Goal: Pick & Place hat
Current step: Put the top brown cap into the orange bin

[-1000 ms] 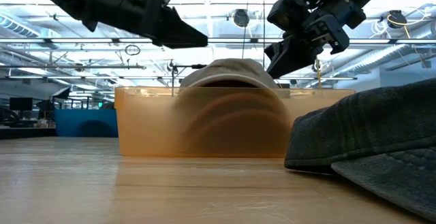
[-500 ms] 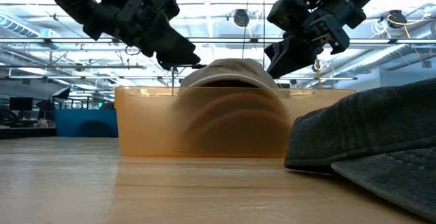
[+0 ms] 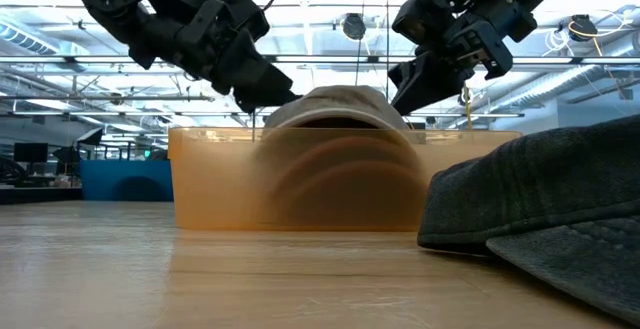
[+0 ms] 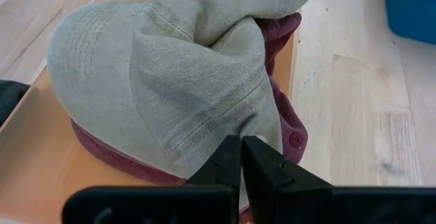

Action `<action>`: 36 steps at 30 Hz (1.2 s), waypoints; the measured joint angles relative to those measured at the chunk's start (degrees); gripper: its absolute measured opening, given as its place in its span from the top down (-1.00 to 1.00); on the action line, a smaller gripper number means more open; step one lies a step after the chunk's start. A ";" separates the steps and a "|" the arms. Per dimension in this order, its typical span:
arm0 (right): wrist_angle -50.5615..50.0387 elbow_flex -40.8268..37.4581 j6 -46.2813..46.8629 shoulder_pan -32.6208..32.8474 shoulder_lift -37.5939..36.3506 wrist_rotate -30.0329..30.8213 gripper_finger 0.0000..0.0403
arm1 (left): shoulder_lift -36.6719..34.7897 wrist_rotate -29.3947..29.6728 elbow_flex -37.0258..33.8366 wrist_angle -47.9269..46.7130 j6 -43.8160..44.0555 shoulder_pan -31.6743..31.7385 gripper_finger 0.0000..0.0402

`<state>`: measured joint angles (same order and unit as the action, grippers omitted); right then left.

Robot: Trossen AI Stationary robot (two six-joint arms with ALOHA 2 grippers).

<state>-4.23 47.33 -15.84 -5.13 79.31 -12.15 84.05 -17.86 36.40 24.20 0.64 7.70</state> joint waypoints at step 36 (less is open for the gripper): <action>0.32 0.00 -0.02 0.01 0.00 0.01 0.98 | 4.78 1.87 1.55 1.10 -0.15 -1.23 0.01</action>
<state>-3.90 47.33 -15.85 -5.13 79.31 -12.14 88.82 -15.99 37.95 25.30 0.49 6.47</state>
